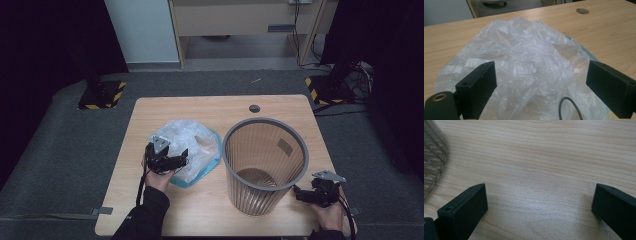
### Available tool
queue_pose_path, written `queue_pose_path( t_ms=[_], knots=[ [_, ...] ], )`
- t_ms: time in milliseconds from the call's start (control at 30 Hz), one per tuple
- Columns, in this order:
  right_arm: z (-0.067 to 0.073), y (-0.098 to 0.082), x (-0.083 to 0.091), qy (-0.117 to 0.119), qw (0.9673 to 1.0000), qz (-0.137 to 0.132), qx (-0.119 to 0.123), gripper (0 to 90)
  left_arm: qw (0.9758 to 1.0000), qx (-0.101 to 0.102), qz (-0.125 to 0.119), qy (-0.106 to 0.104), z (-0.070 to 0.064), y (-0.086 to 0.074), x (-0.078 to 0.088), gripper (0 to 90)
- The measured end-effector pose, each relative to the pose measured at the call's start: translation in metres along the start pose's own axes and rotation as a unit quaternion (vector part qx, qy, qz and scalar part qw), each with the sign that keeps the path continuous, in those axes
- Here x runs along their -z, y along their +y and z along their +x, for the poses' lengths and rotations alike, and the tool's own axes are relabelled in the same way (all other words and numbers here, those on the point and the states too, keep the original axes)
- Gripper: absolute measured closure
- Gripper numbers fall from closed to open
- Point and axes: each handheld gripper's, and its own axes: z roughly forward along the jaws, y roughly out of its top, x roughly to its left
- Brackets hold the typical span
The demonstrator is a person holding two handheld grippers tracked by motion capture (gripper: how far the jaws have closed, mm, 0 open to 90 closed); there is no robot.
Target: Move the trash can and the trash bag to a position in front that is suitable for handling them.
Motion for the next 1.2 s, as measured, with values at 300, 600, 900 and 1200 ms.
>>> queue_pose_path(
  t_ms=[300, 600, 900, 1200],
  knots=[
    [0.0, 0.0, 0.0, -0.001, 1.0, 0.0, 0.0, 0.4, 0.9999, 0.002, 0.007, 0.009, -0.002, -0.002, -0.014, 9.1],
    [0.0, 0.0, 0.0, -0.001, 1.0, 0.0, 0.0, 0.4, 0.9995, 0.005, 0.024, 0.018, 0.002, -0.005, -0.03, 9.6],
    [0.0, 0.0, 0.0, -0.002, 1.0, 0.0, 0.0, 0.4, 0.9984, 0.011, 0.049, 0.025, 0.004, -0.009, -0.048, 9.8],
    [0.0, 0.0, -0.001, -0.002, 1.0, 0.0, 0.001, 0.3, 0.9965, 0.02, 0.076, 0.028, 0.004, -0.016, -0.062, 11.1]
  ],
)
